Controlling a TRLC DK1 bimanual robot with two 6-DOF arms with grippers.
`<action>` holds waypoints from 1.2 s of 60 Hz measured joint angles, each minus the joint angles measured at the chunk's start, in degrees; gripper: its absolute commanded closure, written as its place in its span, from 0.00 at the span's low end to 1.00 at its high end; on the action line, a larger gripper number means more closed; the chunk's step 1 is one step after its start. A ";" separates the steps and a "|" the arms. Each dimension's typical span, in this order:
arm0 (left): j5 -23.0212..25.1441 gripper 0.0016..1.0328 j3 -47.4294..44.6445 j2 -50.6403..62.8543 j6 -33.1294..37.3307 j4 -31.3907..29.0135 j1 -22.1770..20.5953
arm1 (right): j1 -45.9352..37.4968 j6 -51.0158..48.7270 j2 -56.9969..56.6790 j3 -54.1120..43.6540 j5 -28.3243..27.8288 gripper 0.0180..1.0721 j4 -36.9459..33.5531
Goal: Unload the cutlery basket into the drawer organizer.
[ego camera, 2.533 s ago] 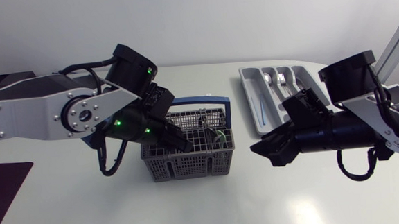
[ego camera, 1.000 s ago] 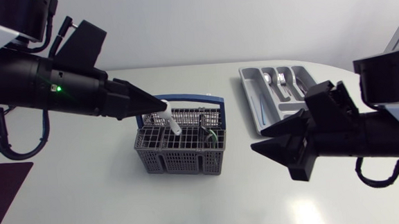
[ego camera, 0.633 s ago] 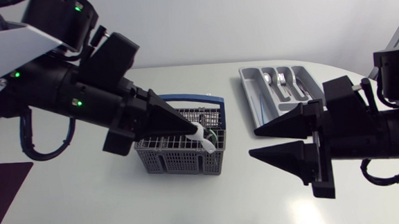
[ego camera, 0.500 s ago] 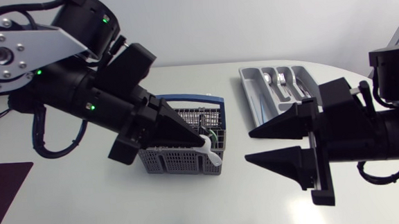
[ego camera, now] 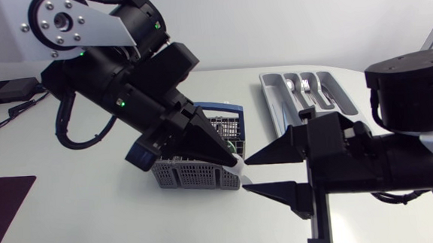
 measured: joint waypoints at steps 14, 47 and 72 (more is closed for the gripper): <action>0.00 0.89 1.16 1.07 0.57 -0.42 0.02 | 0.61 -0.85 2.40 0.00 0.59 0.92 0.35; 0.85 0.06 2.75 1.40 0.26 -0.83 4.63 | -0.07 -1.16 0.07 -1.99 0.81 0.95 -2.67; -7.67 0.06 -2.38 -4.76 -5.70 14.58 11.21 | -23.50 -15.15 -9.33 -6.82 0.66 0.95 -7.67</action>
